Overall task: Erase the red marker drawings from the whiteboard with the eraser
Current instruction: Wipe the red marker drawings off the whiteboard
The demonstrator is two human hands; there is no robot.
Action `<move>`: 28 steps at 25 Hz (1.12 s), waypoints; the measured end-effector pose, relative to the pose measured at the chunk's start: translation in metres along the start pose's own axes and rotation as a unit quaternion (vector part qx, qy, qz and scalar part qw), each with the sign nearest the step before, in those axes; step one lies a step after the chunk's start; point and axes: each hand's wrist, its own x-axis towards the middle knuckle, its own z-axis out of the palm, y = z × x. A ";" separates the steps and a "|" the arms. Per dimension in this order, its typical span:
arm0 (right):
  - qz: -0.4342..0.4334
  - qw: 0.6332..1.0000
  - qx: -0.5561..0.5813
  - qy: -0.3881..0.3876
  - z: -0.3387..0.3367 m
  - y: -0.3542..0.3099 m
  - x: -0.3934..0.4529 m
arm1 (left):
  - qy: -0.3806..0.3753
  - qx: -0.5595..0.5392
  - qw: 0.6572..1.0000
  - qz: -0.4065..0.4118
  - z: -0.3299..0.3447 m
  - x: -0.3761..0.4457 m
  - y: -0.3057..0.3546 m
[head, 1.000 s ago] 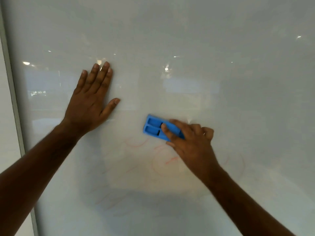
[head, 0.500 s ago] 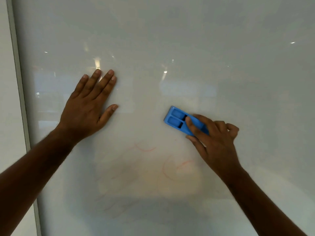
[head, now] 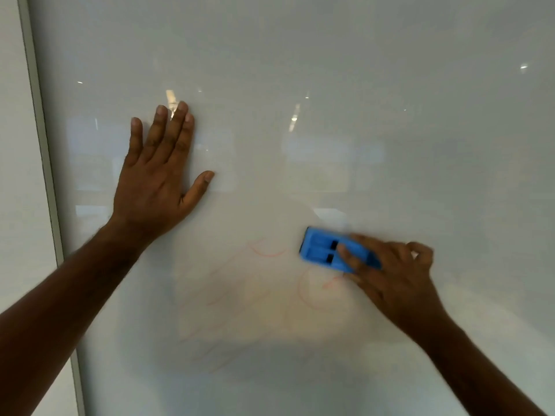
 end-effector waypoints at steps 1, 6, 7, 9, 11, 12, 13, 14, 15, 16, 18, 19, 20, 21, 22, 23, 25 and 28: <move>0.028 1.000 -0.003 0.005 0.000 0.011 0.008 | -0.001 -0.001 1.000 -0.010 0.001 0.000 0.000; 0.142 0.986 0.070 0.057 0.007 -0.006 0.078 | 0.004 -0.002 1.000 -0.023 0.001 -0.001 0.001; 0.140 0.985 0.084 0.062 0.008 -0.021 0.089 | 0.008 -0.008 1.000 -0.028 0.001 -0.001 0.002; 0.113 0.987 0.100 0.061 0.010 -0.053 0.095 | 0.013 -0.018 0.999 -0.043 0.001 -0.003 0.002; 0.069 0.992 0.100 0.046 0.011 -0.081 0.080 | 0.015 -0.023 0.998 -0.052 0.001 -0.005 0.002; 0.043 0.994 0.092 0.038 0.011 -0.090 0.068 | 0.017 -0.023 0.998 -0.054 0.000 -0.005 0.003; 0.019 0.996 0.082 0.031 0.011 -0.092 0.055 | 0.019 -0.021 0.998 -0.056 0.000 -0.005 0.003; 0.000 0.997 0.071 0.024 0.011 -0.089 0.043 | 0.020 -0.020 0.998 -0.060 0.000 -0.006 0.003; -0.014 0.998 0.060 0.018 0.010 -0.081 0.035 | 0.022 -0.020 0.998 -0.064 0.000 -0.006 0.003; -0.020 0.998 0.052 0.014 0.008 -0.070 0.030 | 0.024 -0.020 0.997 -0.068 0.000 -0.007 0.004; -0.012 0.999 0.044 0.021 0.005 -0.046 0.031 | 0.027 -0.022 0.997 -0.075 0.000 -0.008 0.004; 0.004 0.999 0.043 0.028 0.004 -0.038 0.037 | 0.026 -0.024 0.996 -0.077 0.000 -0.008 0.005; 0.025 0.998 0.046 0.033 0.004 -0.033 0.047 | 0.024 -0.025 0.996 -0.078 0.001 -0.008 0.005; 0.045 0.997 0.055 0.038 0.005 -0.033 0.060 | 0.023 -0.025 0.996 -0.079 0.001 -0.008 0.005; 0.062 0.995 0.067 0.041 0.006 -0.037 0.073 | 0.022 -0.025 0.996 -0.079 0.000 -0.008 0.005; 0.072 0.993 0.080 0.044 0.007 -0.045 0.086 | 0.021 -0.026 0.996 -0.078 0.000 -0.008 0.004; 0.075 0.991 0.104 0.048 0.006 -0.066 0.106 | 0.017 -0.026 0.997 -0.077 -0.002 -0.008 0.003; 0.057 0.990 0.124 0.044 0.007 -0.101 0.106 | 0.009 -0.029 0.997 -0.078 -0.001 -0.008 0.004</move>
